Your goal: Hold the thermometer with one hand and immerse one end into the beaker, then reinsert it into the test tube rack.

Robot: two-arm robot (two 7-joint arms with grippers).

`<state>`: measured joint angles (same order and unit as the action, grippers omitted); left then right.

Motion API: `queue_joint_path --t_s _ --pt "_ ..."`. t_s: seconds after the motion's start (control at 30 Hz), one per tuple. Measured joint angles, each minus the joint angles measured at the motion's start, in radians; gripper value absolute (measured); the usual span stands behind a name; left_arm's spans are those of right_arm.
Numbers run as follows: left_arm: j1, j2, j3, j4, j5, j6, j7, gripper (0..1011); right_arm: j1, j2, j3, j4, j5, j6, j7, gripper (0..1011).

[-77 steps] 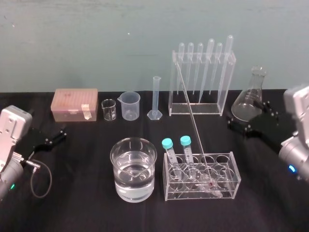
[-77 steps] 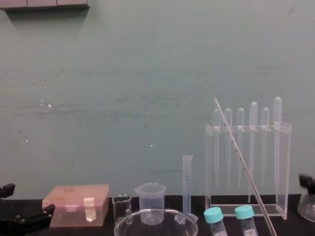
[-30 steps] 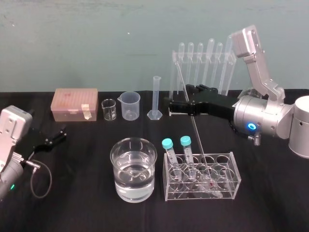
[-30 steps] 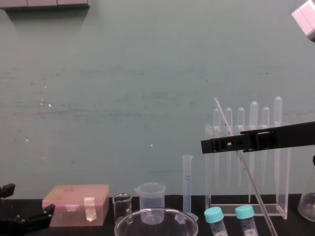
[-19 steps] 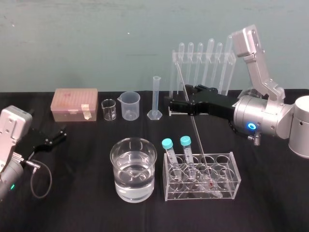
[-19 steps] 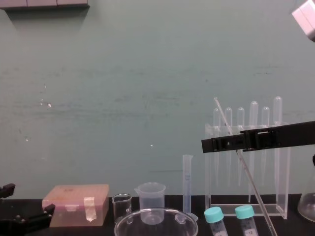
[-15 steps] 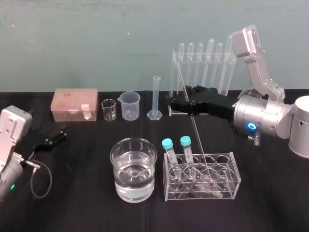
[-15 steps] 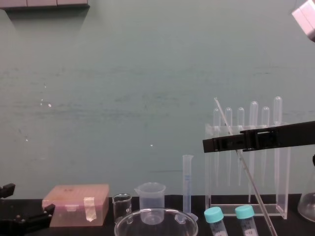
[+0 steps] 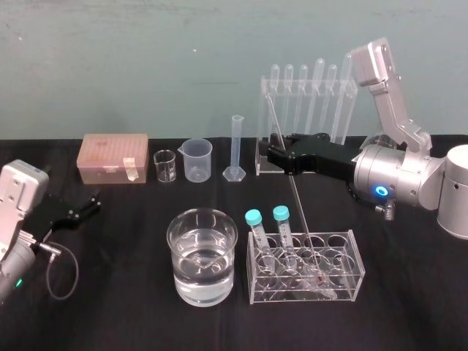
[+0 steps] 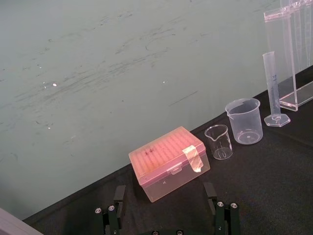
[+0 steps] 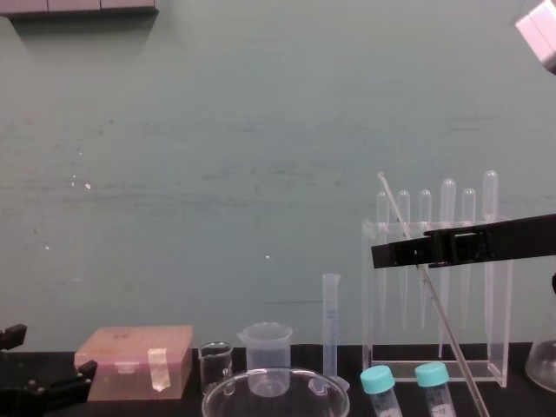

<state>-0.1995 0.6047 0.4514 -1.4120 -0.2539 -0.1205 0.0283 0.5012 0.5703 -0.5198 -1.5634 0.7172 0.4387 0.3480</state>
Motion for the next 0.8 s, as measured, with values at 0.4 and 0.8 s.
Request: queue_joint_path --t_s 0.4,0.8 --pt "0.0 0.0 0.0 0.0 0.0 0.0 0.0 1008 0.0 0.0 0.0 0.0 0.001 0.0 0.0 52" --pt "0.0 0.0 0.0 0.0 0.0 0.0 0.0 1008 -0.052 -0.006 0.035 -0.02 0.017 -0.115 0.023 51"
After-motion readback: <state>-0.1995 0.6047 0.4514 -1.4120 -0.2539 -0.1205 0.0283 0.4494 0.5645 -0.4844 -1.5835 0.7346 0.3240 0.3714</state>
